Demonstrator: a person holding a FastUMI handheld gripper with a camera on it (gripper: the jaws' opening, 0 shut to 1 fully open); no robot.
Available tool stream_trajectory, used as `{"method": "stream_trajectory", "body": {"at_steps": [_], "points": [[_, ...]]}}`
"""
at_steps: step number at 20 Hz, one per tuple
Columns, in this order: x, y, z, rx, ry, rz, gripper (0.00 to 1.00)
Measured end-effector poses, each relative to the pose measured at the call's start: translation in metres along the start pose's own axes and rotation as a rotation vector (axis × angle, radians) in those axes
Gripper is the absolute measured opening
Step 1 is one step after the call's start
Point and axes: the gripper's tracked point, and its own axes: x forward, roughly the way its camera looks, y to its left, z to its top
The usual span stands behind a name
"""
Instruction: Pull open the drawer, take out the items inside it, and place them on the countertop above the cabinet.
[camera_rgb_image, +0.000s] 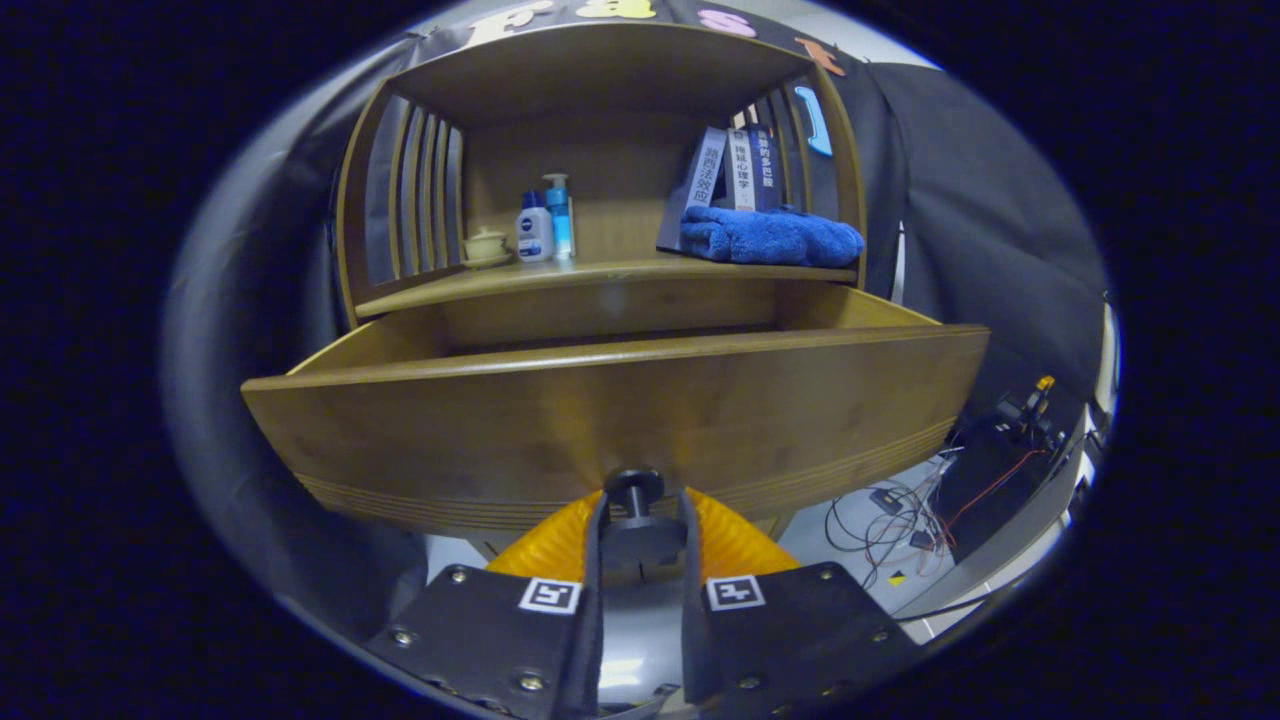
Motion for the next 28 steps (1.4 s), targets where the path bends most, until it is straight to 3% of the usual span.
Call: {"method": "stream_trajectory", "body": {"at_steps": [2, 7, 15, 19, 23, 25, 28], "points": [[-0.001, 0.002, -0.003, -0.003, 0.015, -0.008, 0.42], [-0.018, 0.005, 0.020, -0.013, -0.019, -0.006, 0.47], [-0.039, 0.001, 0.138, -0.028, -0.143, -0.103, 0.46], [-0.005, -0.007, 0.138, -0.105, 0.076, -0.196, 0.47], [0.045, 0.008, 0.132, -0.133, 0.243, -0.182, 0.47], [0.063, 0.011, 0.117, -0.121, 0.368, -0.183, 0.41], [0.098, 0.022, 0.088, -0.122, 0.488, -0.136, 0.41]]}}
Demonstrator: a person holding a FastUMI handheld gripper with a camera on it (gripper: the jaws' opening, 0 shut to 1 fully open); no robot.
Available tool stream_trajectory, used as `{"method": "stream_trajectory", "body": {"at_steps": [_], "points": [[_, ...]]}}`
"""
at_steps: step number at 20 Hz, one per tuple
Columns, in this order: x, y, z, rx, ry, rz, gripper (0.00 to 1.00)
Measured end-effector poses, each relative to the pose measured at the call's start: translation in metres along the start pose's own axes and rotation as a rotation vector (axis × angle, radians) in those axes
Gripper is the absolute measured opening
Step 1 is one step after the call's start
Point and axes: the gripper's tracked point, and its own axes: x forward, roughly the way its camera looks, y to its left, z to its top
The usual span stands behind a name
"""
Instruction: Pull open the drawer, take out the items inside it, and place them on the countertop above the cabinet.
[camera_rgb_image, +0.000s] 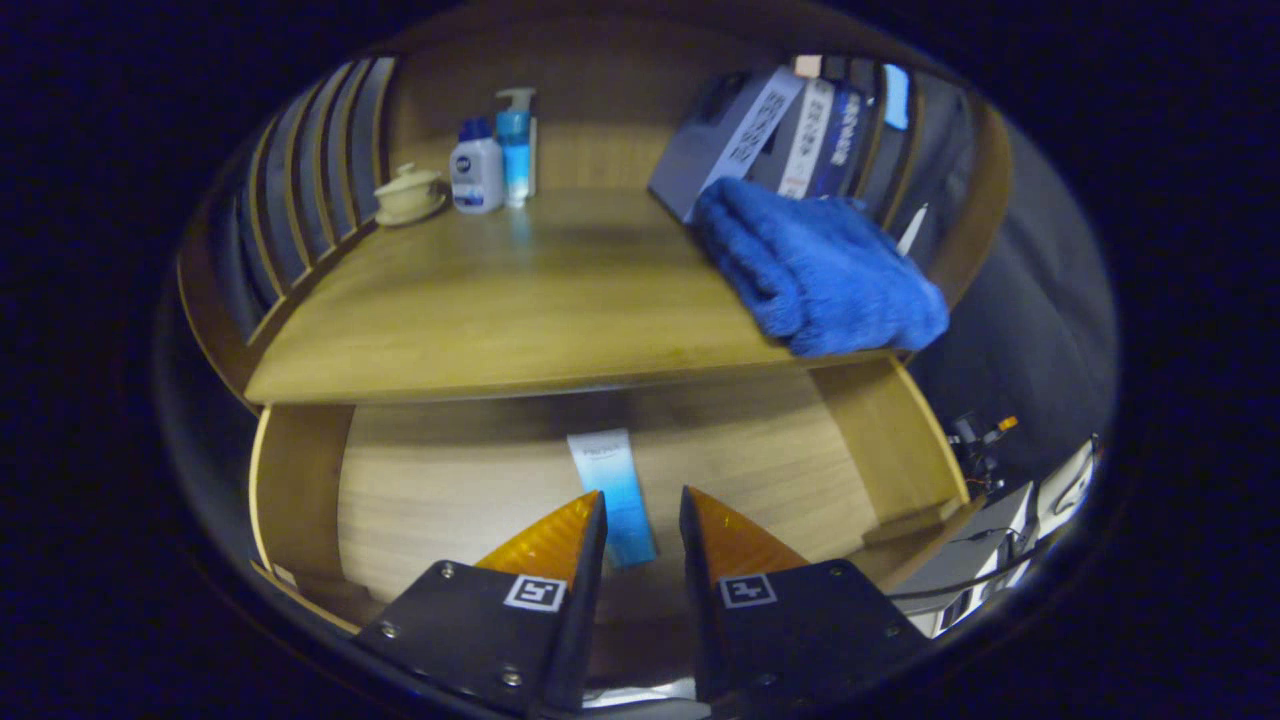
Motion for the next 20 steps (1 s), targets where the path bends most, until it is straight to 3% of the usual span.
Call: {"method": "stream_trajectory", "body": {"at_steps": [8, 20], "points": [[0.042, 0.004, -0.036, 0.017, 0.163, 0.042, 0.41], [0.039, 0.009, -0.052, 0.039, 0.280, 0.069, 0.44]]}}
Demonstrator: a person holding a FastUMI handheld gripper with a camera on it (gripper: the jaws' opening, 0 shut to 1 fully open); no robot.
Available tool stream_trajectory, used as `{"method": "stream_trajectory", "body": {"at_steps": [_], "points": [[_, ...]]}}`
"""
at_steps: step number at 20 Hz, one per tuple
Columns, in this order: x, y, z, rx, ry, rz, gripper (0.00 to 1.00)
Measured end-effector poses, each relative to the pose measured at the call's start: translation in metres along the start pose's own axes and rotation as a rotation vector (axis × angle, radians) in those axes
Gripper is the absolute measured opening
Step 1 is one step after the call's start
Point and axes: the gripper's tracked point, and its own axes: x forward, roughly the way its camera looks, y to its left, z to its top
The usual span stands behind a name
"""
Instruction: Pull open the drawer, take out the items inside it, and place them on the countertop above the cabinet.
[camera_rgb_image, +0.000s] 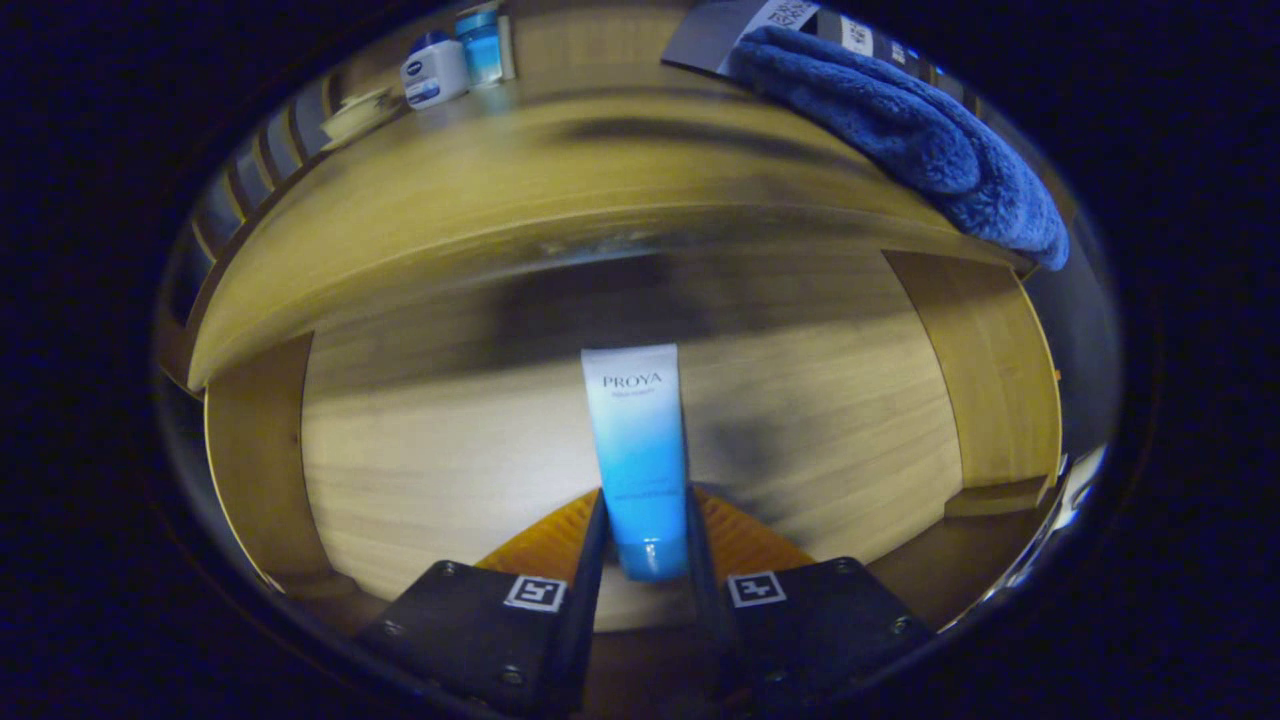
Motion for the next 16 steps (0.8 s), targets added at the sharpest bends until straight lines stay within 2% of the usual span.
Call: {"method": "stream_trajectory", "body": {"at_steps": [4, 9, 16], "points": [[0.005, -0.003, 0.010, -0.014, -0.072, -0.028, 0.35], [-0.003, -0.001, 0.017, -0.012, -0.160, -0.026, 0.35], [-0.059, -0.002, 0.038, -0.018, -0.333, -0.045, 0.35]]}}
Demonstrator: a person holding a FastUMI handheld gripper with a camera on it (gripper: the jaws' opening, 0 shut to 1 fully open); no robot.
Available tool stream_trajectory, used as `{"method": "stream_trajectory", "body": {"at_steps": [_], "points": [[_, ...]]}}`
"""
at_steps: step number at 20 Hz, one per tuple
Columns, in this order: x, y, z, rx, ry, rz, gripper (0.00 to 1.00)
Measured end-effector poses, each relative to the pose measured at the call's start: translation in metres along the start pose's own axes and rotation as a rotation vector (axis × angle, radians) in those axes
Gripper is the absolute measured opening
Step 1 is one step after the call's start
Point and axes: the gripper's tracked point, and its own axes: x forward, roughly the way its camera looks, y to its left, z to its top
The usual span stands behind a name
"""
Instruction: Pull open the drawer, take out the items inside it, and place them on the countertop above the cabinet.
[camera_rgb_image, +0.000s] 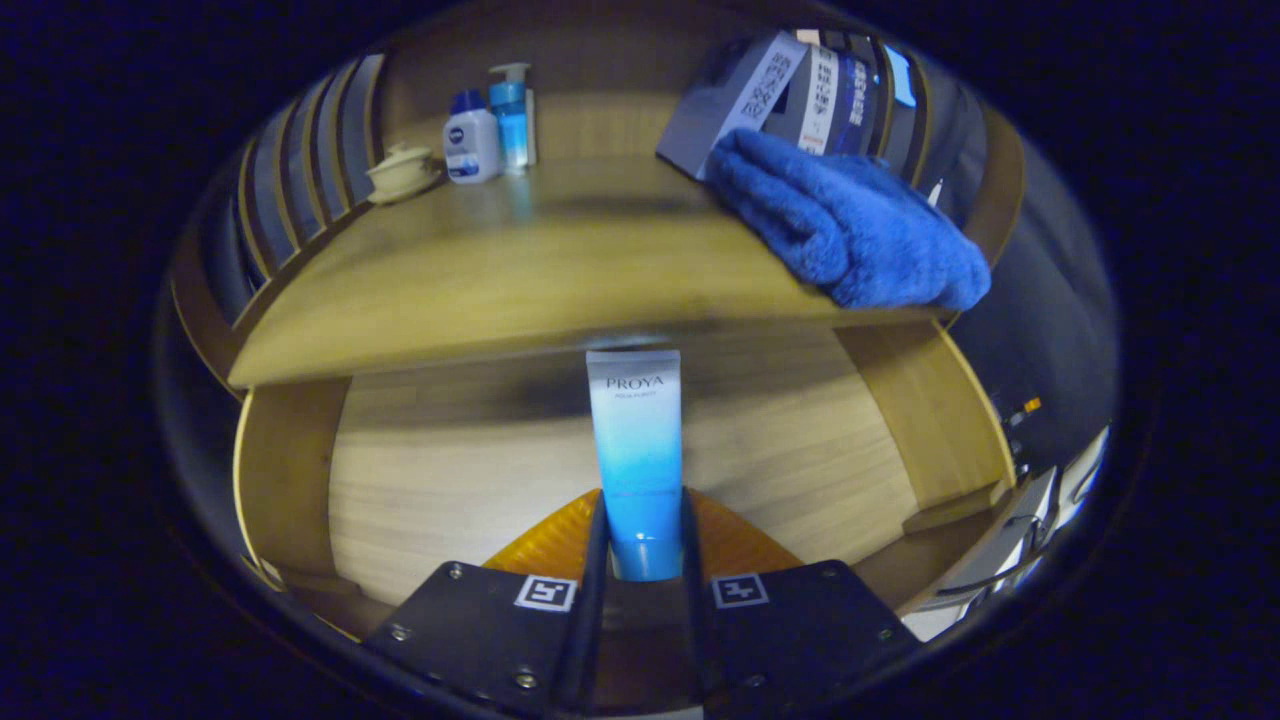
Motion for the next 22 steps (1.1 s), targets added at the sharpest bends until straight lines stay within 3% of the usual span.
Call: {"method": "stream_trajectory", "body": {"at_steps": [7, 13, 22], "points": [[-0.052, -0.023, 0.021, -0.053, -0.085, -0.090, 0.35], [-0.083, -0.037, 0.024, -0.012, -0.132, -0.131, 0.35], [-0.094, -0.018, 0.086, 0.017, -0.277, -0.065, 0.35]]}}
